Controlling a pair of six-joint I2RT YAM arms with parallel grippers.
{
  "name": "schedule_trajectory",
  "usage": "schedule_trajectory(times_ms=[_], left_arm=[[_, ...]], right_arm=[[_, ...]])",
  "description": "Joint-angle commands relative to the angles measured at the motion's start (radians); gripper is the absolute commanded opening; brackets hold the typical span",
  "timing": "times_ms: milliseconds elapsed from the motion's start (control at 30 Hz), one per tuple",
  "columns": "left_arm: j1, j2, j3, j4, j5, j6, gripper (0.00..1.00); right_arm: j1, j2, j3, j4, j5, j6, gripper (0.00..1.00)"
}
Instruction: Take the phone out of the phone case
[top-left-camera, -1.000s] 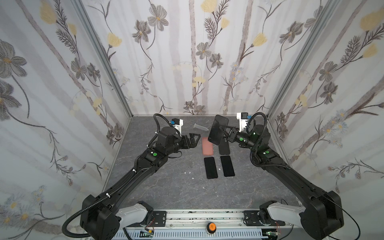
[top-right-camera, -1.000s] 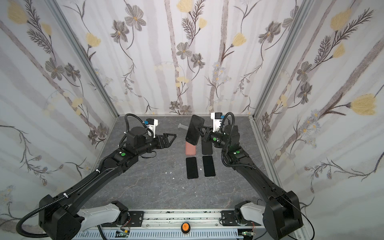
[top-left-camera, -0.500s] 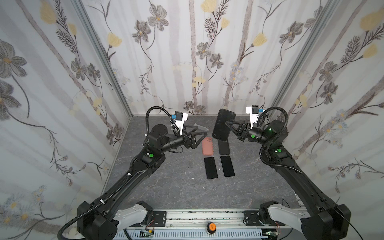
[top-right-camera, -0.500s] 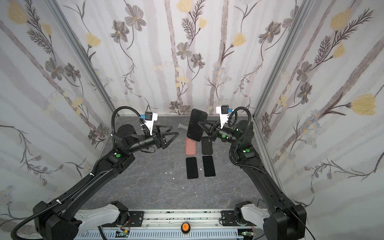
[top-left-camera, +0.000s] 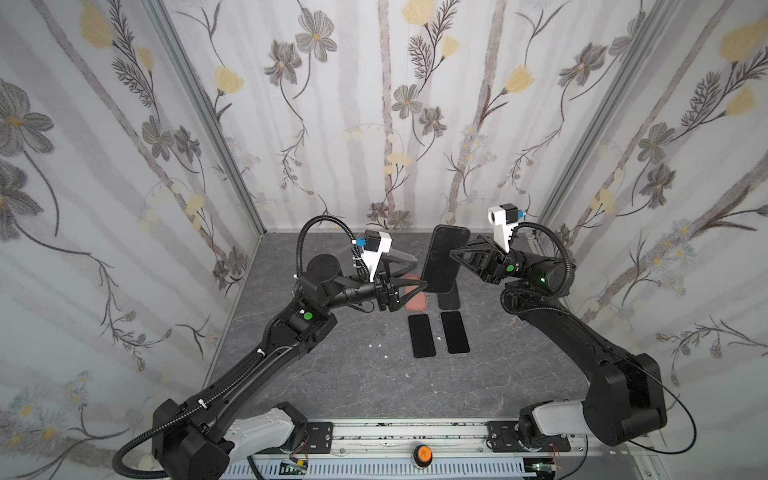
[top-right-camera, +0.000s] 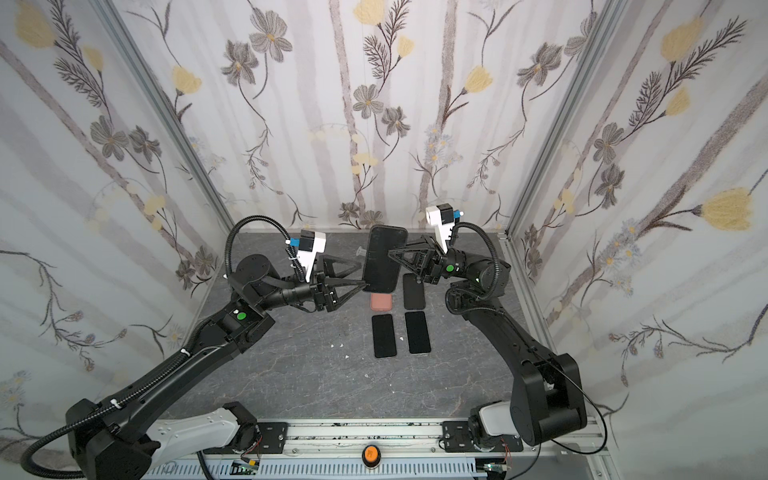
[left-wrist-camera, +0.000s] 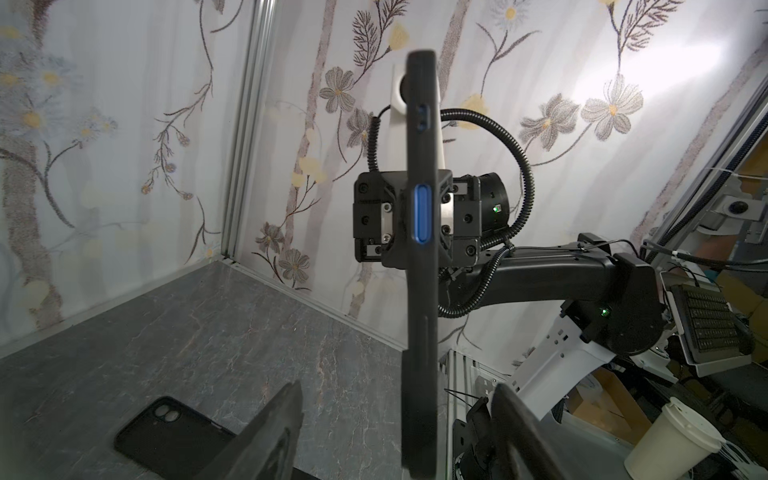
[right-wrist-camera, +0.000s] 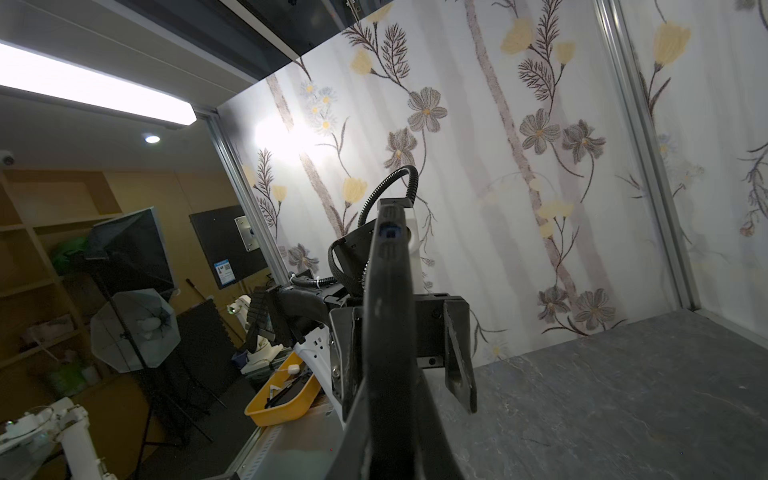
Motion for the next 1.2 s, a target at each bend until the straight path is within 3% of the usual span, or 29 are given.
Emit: schedule_trajectory(times_ms=[0,367,600,1033,1100,1167], left_arm=[[-0.016,0.018,0.023,0.051,0.000,0.017,0.68],[-0.029,0.049,0.035,0.056,-0.019,0.024,0.41],[-0.040,0.095,0.060,0.056,0.024,0.005,0.27],[-0.048,0.098,0.062,0.056,0.068,0.008,0.00],[-0.044,0.087,0.055,0.056,0.047,0.016,0.00],[-0.035,0.070,0.049,0.054,0.015,0.027,0.00]], right_arm=[[0.010,0.044,0.016,0.352,0.034,0.218,0.00],[0.011,0.029,0.001,0.298,0.036,0.167,0.00],[0.014,-0.028,-0.026,0.154,0.035,0.044,0.00],[0.016,-0.031,-0.022,0.123,0.036,0.021,0.00],[0.012,-0.045,-0.024,0.066,0.038,-0.023,0.10],[0.005,-0.075,-0.033,-0.045,0.043,-0.109,0.30]])
